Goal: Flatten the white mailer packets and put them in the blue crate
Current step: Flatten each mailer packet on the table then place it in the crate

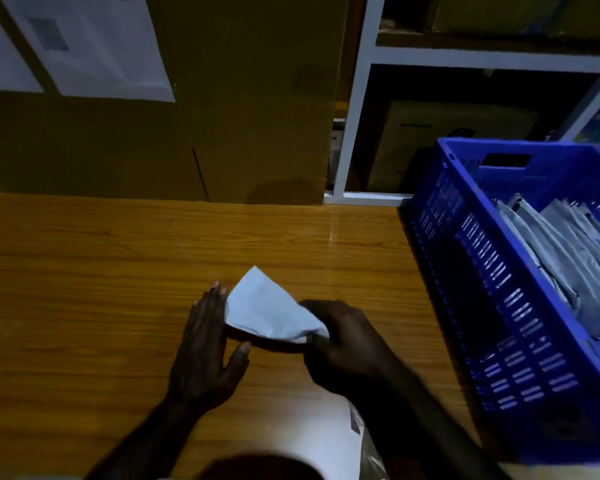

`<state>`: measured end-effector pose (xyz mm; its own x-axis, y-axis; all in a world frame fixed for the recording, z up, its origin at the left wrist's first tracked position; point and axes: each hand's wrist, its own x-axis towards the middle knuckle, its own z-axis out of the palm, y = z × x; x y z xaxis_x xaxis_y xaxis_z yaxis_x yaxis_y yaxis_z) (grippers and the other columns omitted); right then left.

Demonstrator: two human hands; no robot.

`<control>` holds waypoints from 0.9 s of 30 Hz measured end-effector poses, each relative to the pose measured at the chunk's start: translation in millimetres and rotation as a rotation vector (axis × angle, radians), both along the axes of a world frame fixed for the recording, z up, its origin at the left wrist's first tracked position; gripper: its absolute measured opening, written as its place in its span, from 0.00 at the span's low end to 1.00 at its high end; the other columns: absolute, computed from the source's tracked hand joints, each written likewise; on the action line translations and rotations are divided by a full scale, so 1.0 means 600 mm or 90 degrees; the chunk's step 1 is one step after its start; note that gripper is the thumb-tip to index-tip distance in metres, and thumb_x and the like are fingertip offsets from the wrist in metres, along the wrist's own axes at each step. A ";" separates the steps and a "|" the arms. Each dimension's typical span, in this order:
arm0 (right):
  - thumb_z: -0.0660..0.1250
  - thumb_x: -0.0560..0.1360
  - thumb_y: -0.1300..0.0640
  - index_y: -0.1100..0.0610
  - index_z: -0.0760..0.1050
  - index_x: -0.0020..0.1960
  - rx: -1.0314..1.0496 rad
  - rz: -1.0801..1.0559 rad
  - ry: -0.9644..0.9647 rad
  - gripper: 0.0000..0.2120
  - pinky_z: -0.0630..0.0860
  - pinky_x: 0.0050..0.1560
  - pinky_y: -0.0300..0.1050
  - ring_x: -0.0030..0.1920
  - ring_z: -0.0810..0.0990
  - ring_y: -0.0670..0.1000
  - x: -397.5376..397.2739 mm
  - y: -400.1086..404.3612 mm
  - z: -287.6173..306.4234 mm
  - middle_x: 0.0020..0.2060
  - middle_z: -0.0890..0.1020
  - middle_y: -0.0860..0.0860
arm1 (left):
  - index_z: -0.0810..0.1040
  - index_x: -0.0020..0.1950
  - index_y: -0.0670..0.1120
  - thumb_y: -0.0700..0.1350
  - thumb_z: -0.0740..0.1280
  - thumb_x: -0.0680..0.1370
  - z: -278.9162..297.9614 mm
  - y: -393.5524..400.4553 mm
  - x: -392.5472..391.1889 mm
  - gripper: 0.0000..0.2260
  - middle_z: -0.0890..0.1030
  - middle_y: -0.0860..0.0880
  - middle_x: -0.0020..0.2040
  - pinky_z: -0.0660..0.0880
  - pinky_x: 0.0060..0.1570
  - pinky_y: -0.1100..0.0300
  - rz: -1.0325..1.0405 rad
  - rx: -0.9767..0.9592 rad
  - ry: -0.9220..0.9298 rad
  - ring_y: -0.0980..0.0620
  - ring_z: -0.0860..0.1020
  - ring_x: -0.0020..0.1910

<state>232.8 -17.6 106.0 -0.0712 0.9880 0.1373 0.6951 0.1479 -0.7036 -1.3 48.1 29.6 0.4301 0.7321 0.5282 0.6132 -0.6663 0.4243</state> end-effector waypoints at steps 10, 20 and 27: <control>0.68 0.59 0.50 0.49 0.75 0.67 -0.077 0.042 -0.307 0.35 0.64 0.70 0.51 0.64 0.75 0.49 -0.013 0.000 -0.042 0.61 0.80 0.47 | 0.57 0.79 0.49 0.63 0.47 0.81 -0.031 0.009 -0.007 0.30 0.54 0.55 0.79 0.46 0.75 0.65 -0.047 -0.179 0.116 0.56 0.53 0.78; 0.57 0.75 0.61 0.67 0.71 0.70 0.076 -0.156 -0.356 0.25 0.63 0.74 0.57 0.73 0.68 0.59 -0.191 -0.001 -0.142 0.70 0.72 0.62 | 0.62 0.77 0.42 0.51 0.48 0.83 -0.053 0.031 -0.032 0.25 0.60 0.45 0.77 0.49 0.75 0.55 -0.159 -0.143 0.176 0.50 0.55 0.78; 0.55 0.81 0.60 0.66 0.66 0.74 0.107 -0.198 -0.340 0.22 0.62 0.74 0.58 0.78 0.59 0.56 -0.227 -0.029 -0.170 0.75 0.65 0.60 | 0.67 0.74 0.39 0.49 0.45 0.84 -0.050 0.028 -0.049 0.25 0.65 0.41 0.75 0.55 0.71 0.48 -0.183 -0.041 0.307 0.44 0.62 0.75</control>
<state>96.4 -35.3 4.0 0.1135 0.9418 0.3164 0.9715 -0.0385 -0.2337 -30.8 64.9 -0.4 0.7986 0.5740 0.1811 0.5453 -0.8174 0.1857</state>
